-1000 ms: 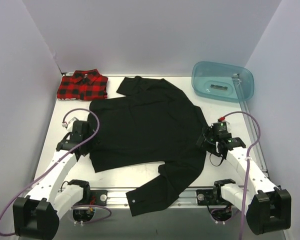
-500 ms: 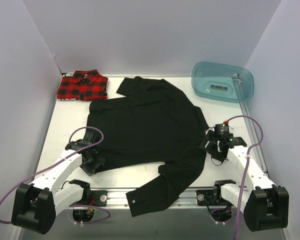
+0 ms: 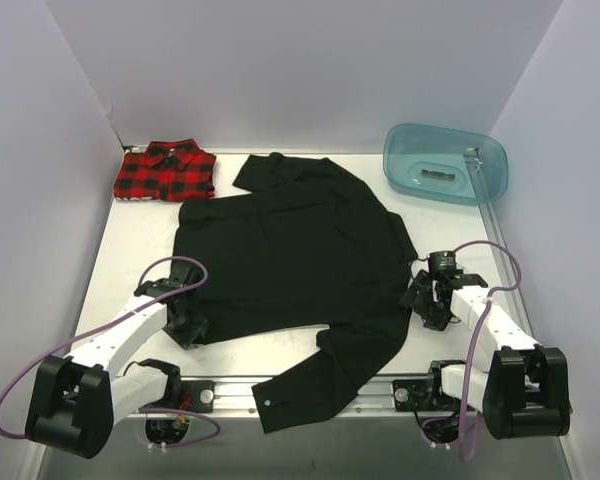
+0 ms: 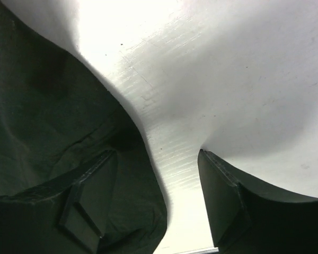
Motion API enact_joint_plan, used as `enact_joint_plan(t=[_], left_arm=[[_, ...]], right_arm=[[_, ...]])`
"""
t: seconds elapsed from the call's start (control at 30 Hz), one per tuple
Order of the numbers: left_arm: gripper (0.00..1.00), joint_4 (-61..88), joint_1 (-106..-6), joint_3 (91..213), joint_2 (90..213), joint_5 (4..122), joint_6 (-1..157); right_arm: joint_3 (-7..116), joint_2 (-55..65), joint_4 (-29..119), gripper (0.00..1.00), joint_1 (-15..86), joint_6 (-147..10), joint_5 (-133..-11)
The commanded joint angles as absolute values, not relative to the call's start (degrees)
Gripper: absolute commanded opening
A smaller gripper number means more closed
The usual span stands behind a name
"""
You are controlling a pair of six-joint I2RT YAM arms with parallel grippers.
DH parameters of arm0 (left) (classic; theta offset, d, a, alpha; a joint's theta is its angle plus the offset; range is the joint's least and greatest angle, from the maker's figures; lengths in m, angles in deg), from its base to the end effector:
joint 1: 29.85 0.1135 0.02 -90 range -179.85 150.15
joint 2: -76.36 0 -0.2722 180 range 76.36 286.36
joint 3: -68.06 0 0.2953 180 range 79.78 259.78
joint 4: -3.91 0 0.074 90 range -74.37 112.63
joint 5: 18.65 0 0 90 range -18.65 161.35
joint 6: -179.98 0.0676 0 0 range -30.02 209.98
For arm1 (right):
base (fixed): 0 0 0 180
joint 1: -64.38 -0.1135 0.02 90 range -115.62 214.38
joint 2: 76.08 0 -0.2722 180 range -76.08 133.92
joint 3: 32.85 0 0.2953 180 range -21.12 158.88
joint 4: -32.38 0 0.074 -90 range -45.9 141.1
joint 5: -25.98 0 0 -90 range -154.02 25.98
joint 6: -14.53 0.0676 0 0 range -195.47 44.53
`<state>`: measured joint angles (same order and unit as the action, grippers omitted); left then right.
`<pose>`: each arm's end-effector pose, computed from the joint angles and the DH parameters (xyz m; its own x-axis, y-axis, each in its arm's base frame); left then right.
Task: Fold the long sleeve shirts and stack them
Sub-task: Fold the shirt
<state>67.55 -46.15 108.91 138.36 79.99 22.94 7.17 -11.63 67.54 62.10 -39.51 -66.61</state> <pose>0.1760 -0.0409 0.1070 -0.6163 -0.7682 -0.1732 -0.7770 0.6290 -0.0253 0.2428 0.0127 0.1149 -0.7343 0.5579 -0.3868 0.4554 0.8274 0.3288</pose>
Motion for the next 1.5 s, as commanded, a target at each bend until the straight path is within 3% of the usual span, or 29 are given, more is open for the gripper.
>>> enact_joint_plan(t=[0.0,0.23,0.47,0.57,0.6,0.7,1.1,1.47], left_arm=[[0.36,65.6,-46.5,106.7,139.0,81.3,22.8],[0.14,65.2,-46.5,106.3,138.1,80.8,24.0],[0.08,65.0,-46.5,105.9,137.3,80.7,24.3],[0.00,65.1,-46.5,106.0,136.4,80.6,24.7],[0.00,65.1,-46.5,106.0,135.8,80.5,24.8],[0.00,65.3,-46.5,106.8,134.6,80.3,25.4],[0.00,72.0,-44.8,113.8,127.7,80.9,27.3],[0.00,69.9,-40.3,125.6,135.2,83.2,34.6]], right_arm=[[5.6,-10.3,66.9,0.62,62.3,-39.3,-69.5],[5.3,-5.9,64.3,0.57,60.3,-40.1,-74.0],[6.0,-2.0,63.9,0.51,53.0,-37.3,-73.3],[5.7,-3.8,63.9,0.36,52.9,-37.2,-71.4],[5.8,-4.5,64.1,0.21,53.0,-37.3,-71.0],[6.8,-7.1,66.2,0.00,53.1,-37.9,-69.7],[14.0,-16.7,77.0,0.00,58.8,-43.3,-72.1],[26.1,-8.6,76.9,0.00,59.2,-43.4,-73.4]])
